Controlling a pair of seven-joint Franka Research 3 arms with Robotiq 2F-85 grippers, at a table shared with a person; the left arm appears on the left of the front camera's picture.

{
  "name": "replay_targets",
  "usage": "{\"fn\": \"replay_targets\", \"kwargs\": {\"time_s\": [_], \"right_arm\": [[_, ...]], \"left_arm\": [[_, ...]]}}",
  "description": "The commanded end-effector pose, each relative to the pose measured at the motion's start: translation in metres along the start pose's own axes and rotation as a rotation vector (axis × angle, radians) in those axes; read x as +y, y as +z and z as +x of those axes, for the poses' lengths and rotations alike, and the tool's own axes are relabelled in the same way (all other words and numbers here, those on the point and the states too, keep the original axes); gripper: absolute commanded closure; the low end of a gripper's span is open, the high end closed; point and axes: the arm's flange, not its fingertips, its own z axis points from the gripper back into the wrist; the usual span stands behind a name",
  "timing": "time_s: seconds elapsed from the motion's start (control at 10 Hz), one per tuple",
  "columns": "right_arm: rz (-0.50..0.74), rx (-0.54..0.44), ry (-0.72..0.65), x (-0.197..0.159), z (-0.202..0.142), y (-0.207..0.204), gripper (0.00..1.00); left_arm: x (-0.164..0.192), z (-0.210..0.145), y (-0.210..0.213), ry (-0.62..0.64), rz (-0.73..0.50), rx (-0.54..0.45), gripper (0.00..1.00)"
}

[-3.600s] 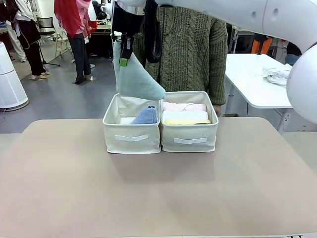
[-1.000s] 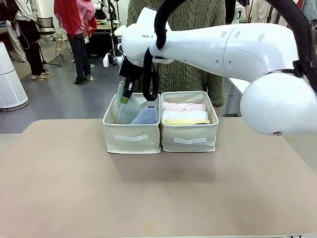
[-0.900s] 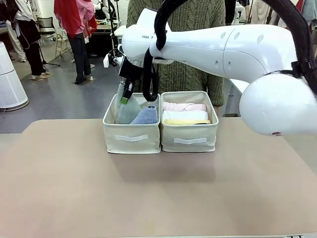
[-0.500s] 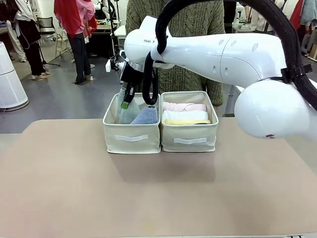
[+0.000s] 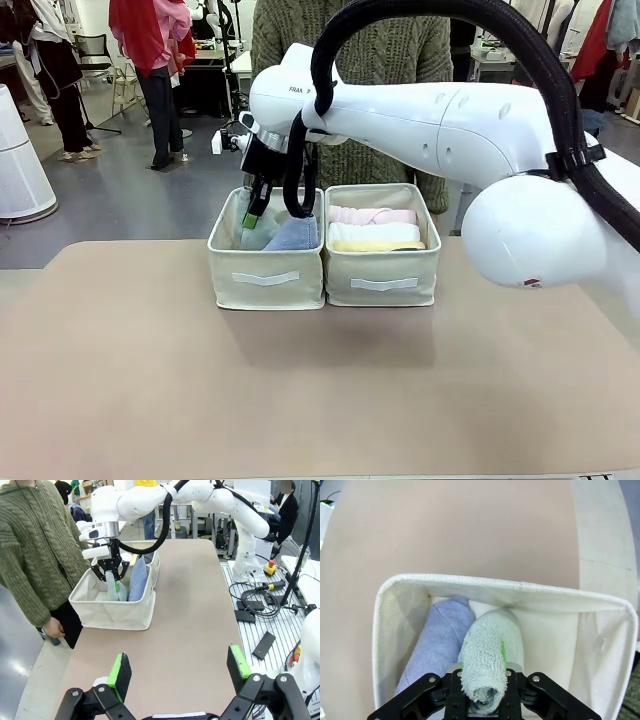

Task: Sort the towels based on their folding style.
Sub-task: Pick up another triangle-folded towel from the table and place it in the left Fabric basket.

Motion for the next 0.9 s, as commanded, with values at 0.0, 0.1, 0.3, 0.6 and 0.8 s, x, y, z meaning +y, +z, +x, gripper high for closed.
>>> {"fn": "replay_targets", "kwargs": {"time_s": [0.0,0.1,0.3,0.6,0.8], "right_arm": [[0.028,0.014,0.025,-0.0206,0.0112,-0.0004,0.80],[0.033,0.021,0.028,-0.0203,0.0118,-0.0022,0.80],[0.040,0.028,0.030,-0.0188,0.0112,-0.0048,0.80],[0.031,0.023,0.041,-0.0187,0.0139,-0.0026,0.60],[0.026,0.023,0.043,-0.0191,0.0144,-0.0021,0.41]], "left_arm": [[-0.0023,0.0002,0.0009,-0.001,0.004,-0.004,0.00],[-0.0023,0.0002,0.0009,-0.001,0.004,-0.004,0.00],[-0.0023,0.0002,0.0009,-0.001,0.004,-0.004,0.00],[-0.0023,0.0002,0.0009,-0.001,0.004,-0.004,0.00],[-0.0023,0.0002,0.0009,-0.001,0.004,-0.004,0.00]]}}
